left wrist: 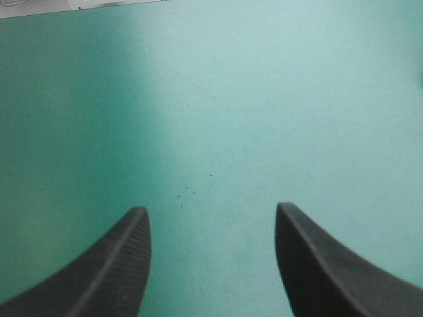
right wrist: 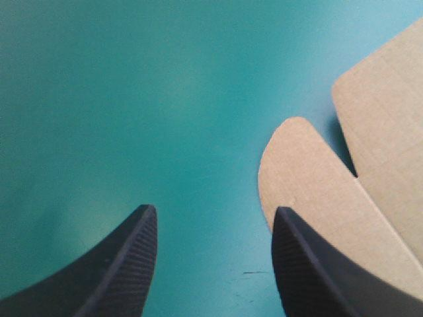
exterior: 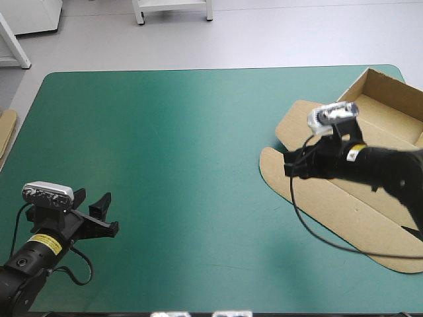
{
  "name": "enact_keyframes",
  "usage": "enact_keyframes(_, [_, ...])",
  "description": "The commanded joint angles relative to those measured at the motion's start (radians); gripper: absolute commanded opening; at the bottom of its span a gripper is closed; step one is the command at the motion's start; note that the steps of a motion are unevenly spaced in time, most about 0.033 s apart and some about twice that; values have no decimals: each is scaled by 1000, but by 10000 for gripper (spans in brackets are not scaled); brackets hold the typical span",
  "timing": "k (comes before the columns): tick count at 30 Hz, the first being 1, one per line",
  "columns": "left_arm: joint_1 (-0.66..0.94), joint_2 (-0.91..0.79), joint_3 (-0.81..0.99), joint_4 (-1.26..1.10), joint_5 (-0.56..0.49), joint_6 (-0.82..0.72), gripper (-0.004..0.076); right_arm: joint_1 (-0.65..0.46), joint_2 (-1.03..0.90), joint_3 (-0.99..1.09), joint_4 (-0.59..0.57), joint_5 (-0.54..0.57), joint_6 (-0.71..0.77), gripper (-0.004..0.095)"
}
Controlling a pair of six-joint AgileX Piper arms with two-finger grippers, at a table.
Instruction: Fold the box
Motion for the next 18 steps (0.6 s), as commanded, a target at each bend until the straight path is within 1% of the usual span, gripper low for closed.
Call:
enact_keyframes(1, [-2, 4, -28, -7, -67, -5, 405, 55, -130, 198, 45, -238, -5, 486])
enact_keyframes(4, [-2, 4, -28, -14, -67, -5, 398, 85, -189, 382, 61, -352, -23, 471])
enact_keyframes(6, [-2, 4, -28, -20, -65, -5, 390, 92, -210, 467, 65, -413, -31, 428])
enact_keyframes(7, [-2, 4, -28, -20, -60, -5, 377, 95, -222, 521, 77, -457, -41, 390])
enact_keyframes(8, [-2, 4, -28, -22, -58, -5, 364, 95, -226, 552, 91, -485, -60, 337])
enact_keyframes(9, [-2, 4, -28, -22, -58, -5, 338, 95, -234, 581, 111, -518, -77, 254])
enact_keyframes(10, [-2, 4, -28, -22, -58, -5, 297, 95, -242, 600, 136, -542, -105, 141])
enact_keyframes(11, [-2, 4, -28, -22, -60, -5, 235, 95, -247, 604, 158, -552, -128, 40])
enact_keyframes(12, [-2, 4, -28, -22, -60, -5, 154, 95, -250, 604, 176, -557, -151, -11])
enact_keyframes(13, [-2, 4, -28, -22, -60, -5, 62, 95, -252, 602, 185, -562, -156, 5])
enact_keyframes(14, [-2, 4, -28, -22, -60, -5, -12, 95, -252, 595, 185, -564, -156, 4])
enact_keyframes(18, [-2, 4, -28, -22, -60, -5, -7, 95, -252, 593, 187, -572, -170, 0])
